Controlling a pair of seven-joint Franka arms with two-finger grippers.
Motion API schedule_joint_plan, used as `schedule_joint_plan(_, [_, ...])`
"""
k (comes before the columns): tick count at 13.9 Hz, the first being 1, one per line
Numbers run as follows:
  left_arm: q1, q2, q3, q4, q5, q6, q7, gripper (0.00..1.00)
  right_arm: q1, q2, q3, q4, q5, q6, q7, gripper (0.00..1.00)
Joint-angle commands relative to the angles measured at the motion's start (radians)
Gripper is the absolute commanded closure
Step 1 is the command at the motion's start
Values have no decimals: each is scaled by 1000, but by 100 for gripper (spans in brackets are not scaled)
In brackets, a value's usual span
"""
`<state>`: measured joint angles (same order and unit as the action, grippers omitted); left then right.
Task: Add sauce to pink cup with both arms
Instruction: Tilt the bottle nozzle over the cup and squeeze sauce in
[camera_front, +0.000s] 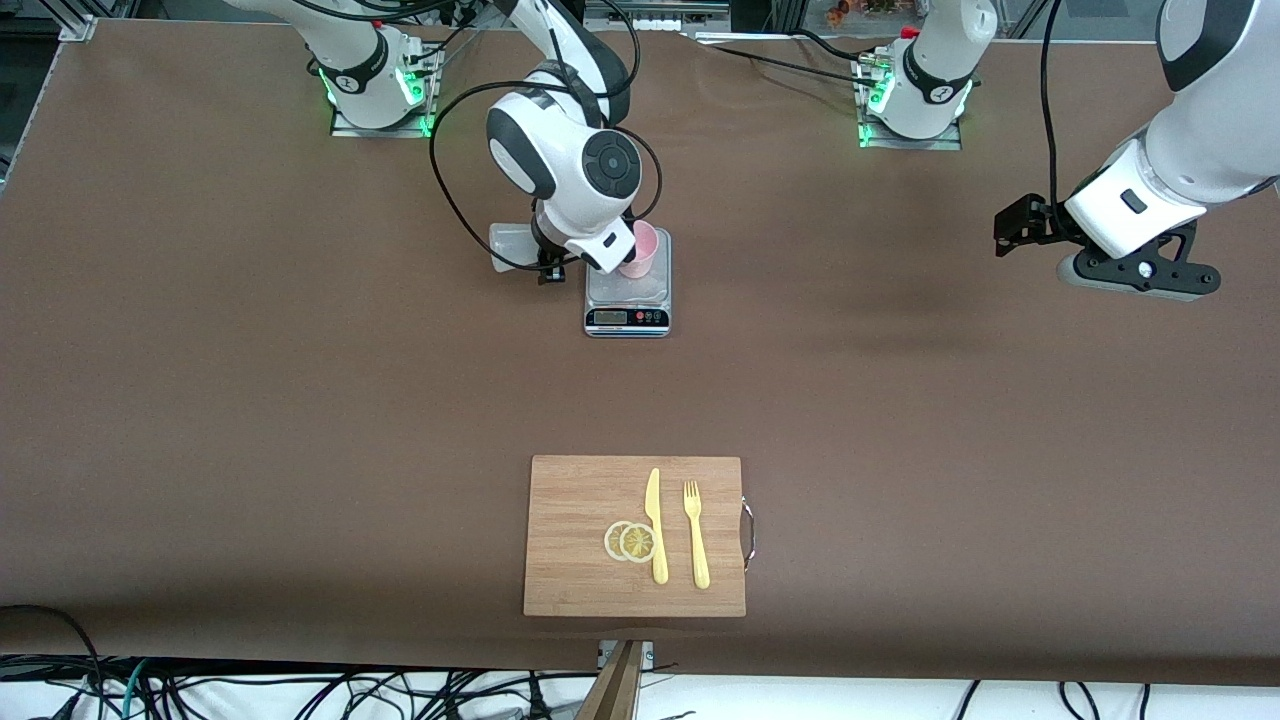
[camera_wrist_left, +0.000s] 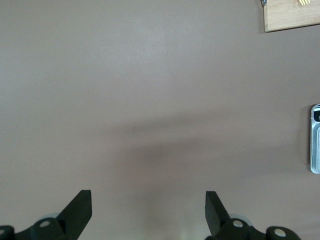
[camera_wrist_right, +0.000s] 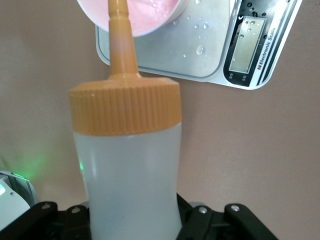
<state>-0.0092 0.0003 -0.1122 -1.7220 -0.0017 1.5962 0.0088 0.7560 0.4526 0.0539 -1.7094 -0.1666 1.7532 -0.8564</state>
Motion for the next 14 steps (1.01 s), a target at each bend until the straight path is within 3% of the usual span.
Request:
schedule_joint_plan(1, [0,15,-3,32,3,-24,13,0,9,-11,-3,10,-17,-21,11,100])
schedule_joint_plan(14, [0,15,-3,33,3,-24,14,0,-9,-34,-14,7,48,86,-81,100])
